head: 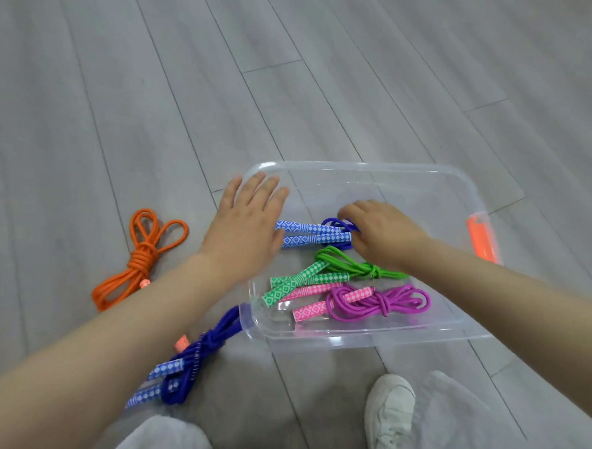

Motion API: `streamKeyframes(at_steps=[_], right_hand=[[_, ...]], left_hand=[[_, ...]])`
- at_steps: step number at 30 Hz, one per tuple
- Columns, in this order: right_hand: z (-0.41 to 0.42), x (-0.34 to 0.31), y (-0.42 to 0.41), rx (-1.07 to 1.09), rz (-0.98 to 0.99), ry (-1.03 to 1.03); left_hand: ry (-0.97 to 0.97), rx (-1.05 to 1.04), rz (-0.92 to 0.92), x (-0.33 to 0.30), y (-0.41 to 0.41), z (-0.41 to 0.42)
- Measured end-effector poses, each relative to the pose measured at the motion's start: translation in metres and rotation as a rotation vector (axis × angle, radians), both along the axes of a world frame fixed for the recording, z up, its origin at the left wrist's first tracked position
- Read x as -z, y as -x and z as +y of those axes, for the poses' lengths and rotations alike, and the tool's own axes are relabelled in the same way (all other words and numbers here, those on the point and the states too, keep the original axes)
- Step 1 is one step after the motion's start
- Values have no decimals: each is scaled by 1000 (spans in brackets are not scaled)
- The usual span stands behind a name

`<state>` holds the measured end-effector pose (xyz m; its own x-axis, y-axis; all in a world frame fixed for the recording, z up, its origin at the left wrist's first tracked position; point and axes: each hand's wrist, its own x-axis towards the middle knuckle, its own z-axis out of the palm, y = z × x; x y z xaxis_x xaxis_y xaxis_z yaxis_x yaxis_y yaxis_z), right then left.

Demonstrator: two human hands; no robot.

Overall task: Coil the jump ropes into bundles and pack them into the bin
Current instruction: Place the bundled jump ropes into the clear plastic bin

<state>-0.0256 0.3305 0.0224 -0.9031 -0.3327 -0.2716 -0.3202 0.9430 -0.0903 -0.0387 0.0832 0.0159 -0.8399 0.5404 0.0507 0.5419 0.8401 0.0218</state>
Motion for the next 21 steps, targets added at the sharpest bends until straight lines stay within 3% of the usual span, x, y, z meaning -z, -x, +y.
streamKeyframes(at_steps=[4, 11, 17, 21], right_hand=[[-33, -18, 13, -136, 151, 88], [-133, -40, 27, -356, 222, 193], [-223, -12, 8, -493, 101, 171], [-264, 20, -9, -454, -92, -49]], left_hand=[[-239, -230, -58, 5, -4, -63], [-327, -587, -237, 56, -43, -160], [-342, -505, -407, 112, -104, -198], [-431, -383, -506, 124, -129, -215]])
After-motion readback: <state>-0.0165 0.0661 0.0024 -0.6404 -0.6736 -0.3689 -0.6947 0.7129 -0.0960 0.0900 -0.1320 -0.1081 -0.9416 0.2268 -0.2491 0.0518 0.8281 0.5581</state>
